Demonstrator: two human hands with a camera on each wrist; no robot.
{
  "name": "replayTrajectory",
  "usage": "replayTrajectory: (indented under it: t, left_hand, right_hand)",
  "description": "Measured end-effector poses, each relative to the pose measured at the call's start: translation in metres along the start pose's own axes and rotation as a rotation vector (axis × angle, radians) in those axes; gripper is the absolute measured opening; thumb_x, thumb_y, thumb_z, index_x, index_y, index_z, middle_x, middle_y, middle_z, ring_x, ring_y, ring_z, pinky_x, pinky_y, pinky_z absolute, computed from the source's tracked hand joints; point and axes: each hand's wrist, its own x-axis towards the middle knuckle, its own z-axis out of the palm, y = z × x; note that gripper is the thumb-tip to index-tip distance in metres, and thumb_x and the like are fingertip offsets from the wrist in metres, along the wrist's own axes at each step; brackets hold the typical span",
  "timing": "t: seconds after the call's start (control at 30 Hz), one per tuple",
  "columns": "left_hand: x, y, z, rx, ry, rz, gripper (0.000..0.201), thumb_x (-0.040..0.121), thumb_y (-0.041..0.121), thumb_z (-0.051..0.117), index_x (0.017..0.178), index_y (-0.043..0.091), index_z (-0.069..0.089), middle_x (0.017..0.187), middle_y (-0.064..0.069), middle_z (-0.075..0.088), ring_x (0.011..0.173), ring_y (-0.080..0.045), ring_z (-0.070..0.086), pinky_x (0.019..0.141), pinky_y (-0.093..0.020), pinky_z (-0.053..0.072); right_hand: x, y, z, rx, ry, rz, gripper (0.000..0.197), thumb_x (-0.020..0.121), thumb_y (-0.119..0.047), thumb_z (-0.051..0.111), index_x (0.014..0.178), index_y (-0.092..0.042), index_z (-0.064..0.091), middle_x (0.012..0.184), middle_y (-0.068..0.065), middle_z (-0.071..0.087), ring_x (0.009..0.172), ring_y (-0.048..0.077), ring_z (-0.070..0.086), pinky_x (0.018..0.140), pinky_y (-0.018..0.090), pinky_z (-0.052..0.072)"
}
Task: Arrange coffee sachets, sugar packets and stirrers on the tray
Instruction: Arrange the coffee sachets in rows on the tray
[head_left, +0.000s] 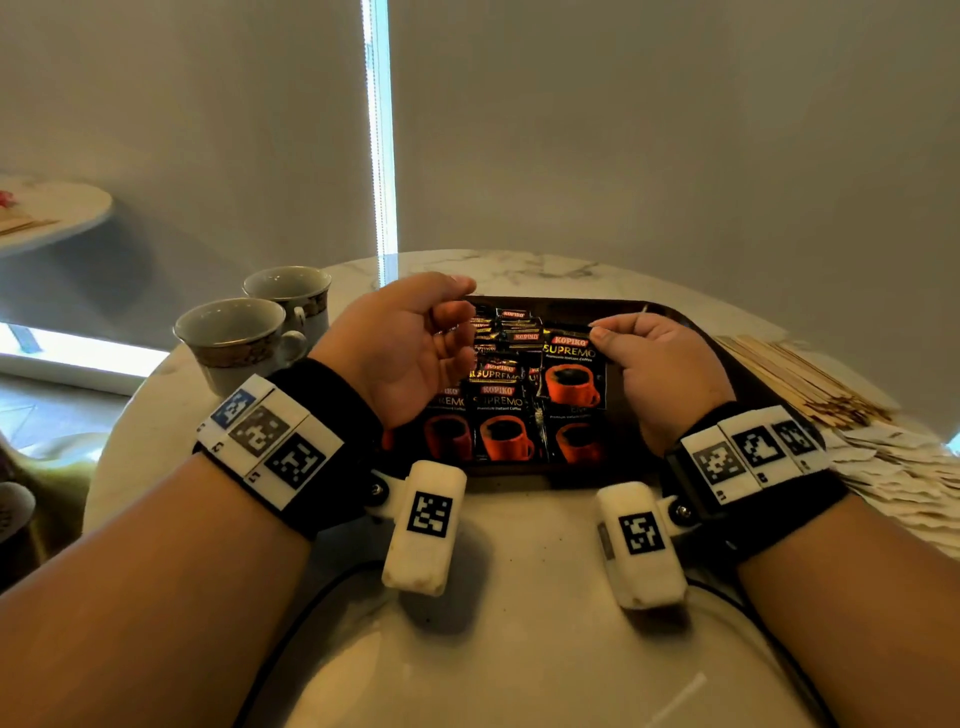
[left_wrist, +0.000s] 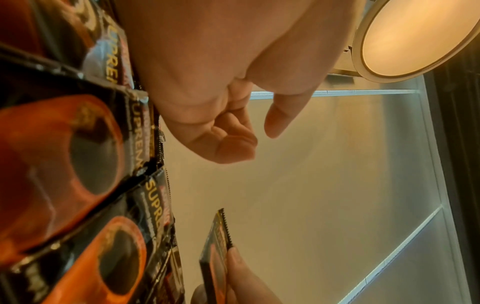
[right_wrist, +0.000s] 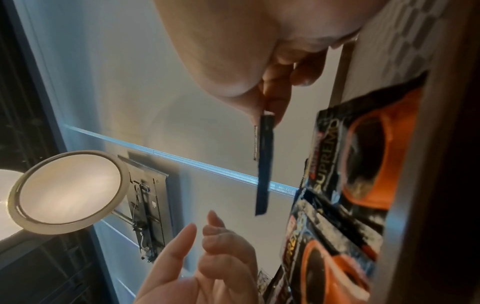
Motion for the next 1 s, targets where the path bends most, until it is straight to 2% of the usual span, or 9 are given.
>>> replayTrajectory:
  t: [0.17, 0.5, 0.67, 1.0]
  left_hand:
    - [0.001, 0.001, -0.001, -0.016, 0.017, 0.000, 0.013, 0.098, 0.018, 0.059, 0.109, 0.012, 0.062, 0.072, 0.001, 0.056, 0.058, -0.010, 0.055, 0.047, -0.020, 0.049]
    - [0.002, 0.001, -0.002, -0.009, 0.025, 0.002, 0.013, 0.098, 0.018, 0.060, 0.108, 0.011, 0.063, 0.070, 0.001, 0.058, 0.057, -0.010, 0.057, 0.047, -0.020, 0.049]
    - [0.004, -0.001, -0.001, 0.001, 0.030, -0.004, 0.008, 0.098, 0.018, 0.061, 0.101, 0.012, 0.064, 0.068, 0.002, 0.058, 0.054, -0.010, 0.057, 0.045, -0.020, 0.049]
    - [0.004, -0.001, -0.002, -0.005, 0.036, -0.007, 0.012, 0.098, 0.018, 0.060, 0.106, 0.011, 0.064, 0.068, 0.001, 0.060, 0.054, -0.010, 0.058, 0.046, -0.021, 0.050]
  right_hand:
    - [-0.003, -0.002, 0.001, -0.005, -0.072, 0.023, 0.003, 0.093, -0.015, 0.068, 0.092, -0.014, 0.070, 0.091, 0.010, 0.077, 0.083, 0.028, 0.076, 0.079, 0.053, 0.061]
    - [-0.009, -0.002, 0.000, -0.122, -0.150, 0.000, 0.004, 0.091, -0.018, 0.071, 0.092, -0.014, 0.073, 0.088, 0.003, 0.078, 0.084, 0.021, 0.076, 0.075, 0.044, 0.063]
    - [-0.011, -0.002, 0.001, -0.154, -0.177, -0.027, 0.004, 0.091, -0.018, 0.071, 0.089, -0.015, 0.074, 0.090, 0.004, 0.078, 0.085, 0.022, 0.076, 0.079, 0.049, 0.062]
    - [-0.014, -0.002, 0.002, -0.184, -0.192, -0.031, 0.003, 0.088, -0.018, 0.075, 0.085, -0.017, 0.076, 0.091, 0.004, 0.078, 0.086, 0.021, 0.076, 0.081, 0.049, 0.062]
